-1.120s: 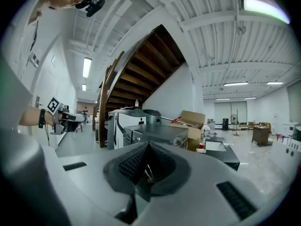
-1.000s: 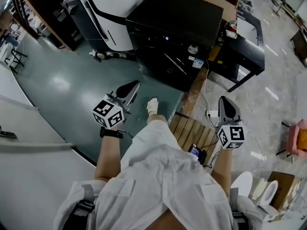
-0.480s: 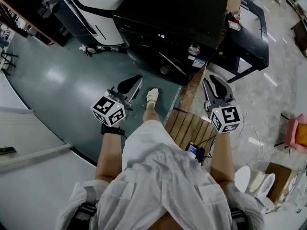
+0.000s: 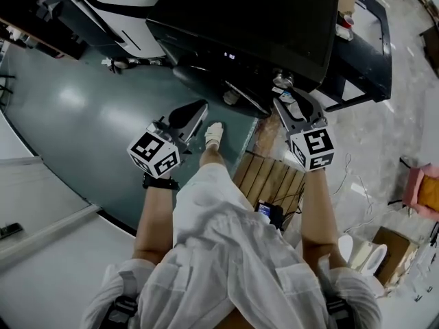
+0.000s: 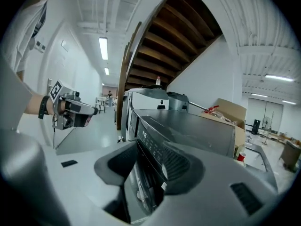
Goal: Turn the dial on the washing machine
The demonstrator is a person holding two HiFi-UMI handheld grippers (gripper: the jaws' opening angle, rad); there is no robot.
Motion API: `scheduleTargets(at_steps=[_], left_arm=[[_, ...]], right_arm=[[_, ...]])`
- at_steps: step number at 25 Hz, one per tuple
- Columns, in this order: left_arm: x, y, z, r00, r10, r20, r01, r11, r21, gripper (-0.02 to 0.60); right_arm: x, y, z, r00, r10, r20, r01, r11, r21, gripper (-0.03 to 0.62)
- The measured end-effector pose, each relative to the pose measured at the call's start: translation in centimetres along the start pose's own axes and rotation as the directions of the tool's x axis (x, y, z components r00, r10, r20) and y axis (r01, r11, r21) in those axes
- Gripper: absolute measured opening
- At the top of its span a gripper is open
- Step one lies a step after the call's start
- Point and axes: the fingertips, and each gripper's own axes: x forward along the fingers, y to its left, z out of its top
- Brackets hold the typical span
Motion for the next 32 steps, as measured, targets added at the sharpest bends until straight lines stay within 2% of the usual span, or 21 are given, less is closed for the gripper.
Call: scheduleTargets(at_steps=[6, 10, 14, 19, 25, 32], left_arm=[[3.0, 1.7, -1.0, 0.999, -0.032, -0.014, 0.032, 0.999, -0.016, 0.015], [4.5, 2.1, -1.8, 0.998, -0.048, -0.027, 0.048, 0.998, -0.029, 0.015], [5.2, 1.9, -2.4, 0.998, -0.055, -0.035, 0.054, 0.998, -0.035, 0.015], [5.1, 1.6, -2.7, 0.998, -0.048, -0.040, 0.046, 0.998, -0.041, 0.015], [5.2, 1.1, -2.9, 0.998, -0.046, -0.047, 0.044, 0.998, -0.044, 0.015], [5.3, 0.3, -2.9, 0.997, -0.052, -0.050, 0.050, 0.998, -0.043, 0.015]], right_arm=[[4.8, -1.0, -1.6, 0.993, 0.015, -0.115, -0.031, 0.989, -0.144, 0.201], [6.3, -2.0, -3.7, 0.981, -0.009, -0.192, -0.031, 0.979, -0.203, 0.215], [6.3, -2.9, -4.8, 0.979, -0.055, -0.195, 0.009, 0.974, -0.228, 0.210], [5.3, -3.4, -5.6, 0.976, -0.109, -0.186, 0.072, 0.978, -0.196, 0.235], [4.7, -3.4, -6.9, 0.975, -0.114, -0.193, 0.088, 0.987, -0.135, 0.276], [4.6, -3.3, -7.4, 0.978, -0.118, -0.174, 0.109, 0.992, -0.061, 0.290]])
